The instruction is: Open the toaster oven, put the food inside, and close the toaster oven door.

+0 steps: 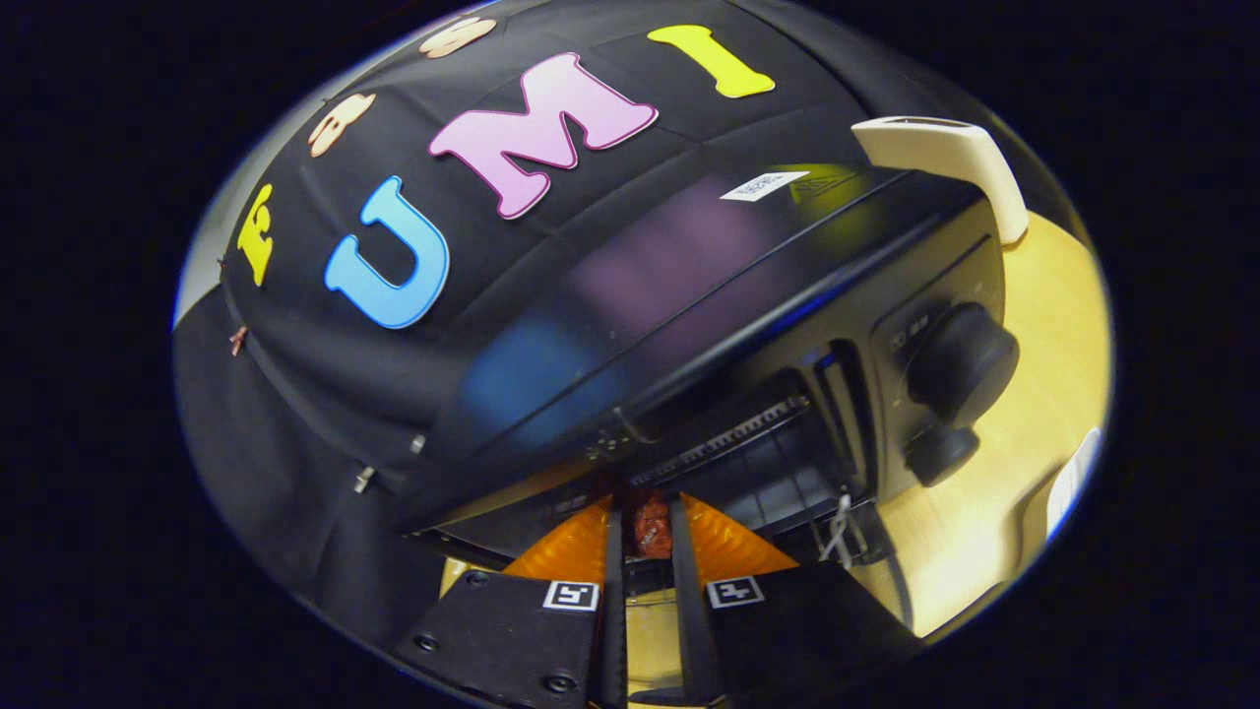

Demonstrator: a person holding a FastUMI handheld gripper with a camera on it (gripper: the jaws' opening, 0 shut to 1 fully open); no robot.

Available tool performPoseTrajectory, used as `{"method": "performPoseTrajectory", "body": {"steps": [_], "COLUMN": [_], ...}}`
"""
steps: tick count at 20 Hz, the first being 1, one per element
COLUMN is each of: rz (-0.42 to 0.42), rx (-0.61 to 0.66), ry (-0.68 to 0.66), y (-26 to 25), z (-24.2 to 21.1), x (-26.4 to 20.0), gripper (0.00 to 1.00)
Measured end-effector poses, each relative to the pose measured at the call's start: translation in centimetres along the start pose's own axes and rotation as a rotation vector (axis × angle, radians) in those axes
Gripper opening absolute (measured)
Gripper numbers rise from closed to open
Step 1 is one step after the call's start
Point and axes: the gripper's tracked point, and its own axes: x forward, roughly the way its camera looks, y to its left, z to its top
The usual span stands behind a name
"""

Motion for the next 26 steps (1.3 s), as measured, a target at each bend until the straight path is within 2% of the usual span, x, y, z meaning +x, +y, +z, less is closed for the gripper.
{"method": "performPoseTrajectory", "body": {"steps": [3,5,7,8,9,12,18,22,26], "rz": [-0.045,-0.036,-0.034,-0.033,-0.030,-0.041,-0.035,-0.054,-0.124], "rx": [-0.059,-0.077,-0.094,-0.107,-0.124,-0.193,-0.316,-0.312,-0.327], "ry": [0.014,0.011,0.001,-0.005,-0.012,-0.006,0.104,0.180,0.287], "y": [-1.1,-0.9,-0.7,-0.7,-0.4,0.0,2.2,2.6,0.3], "z": [-0.1,0.4,0.8,1.0,1.1,0.4,-4.7,-8.2,-11.8], "x": [-0.8,-1.3,-2.4,-3.4,-3.8,-6.0,-11.2,-13.5,-13.9], "gripper": [0.41,0.59,0.88,0.95,0.98,0.98,0.98,0.99,0.98]}}
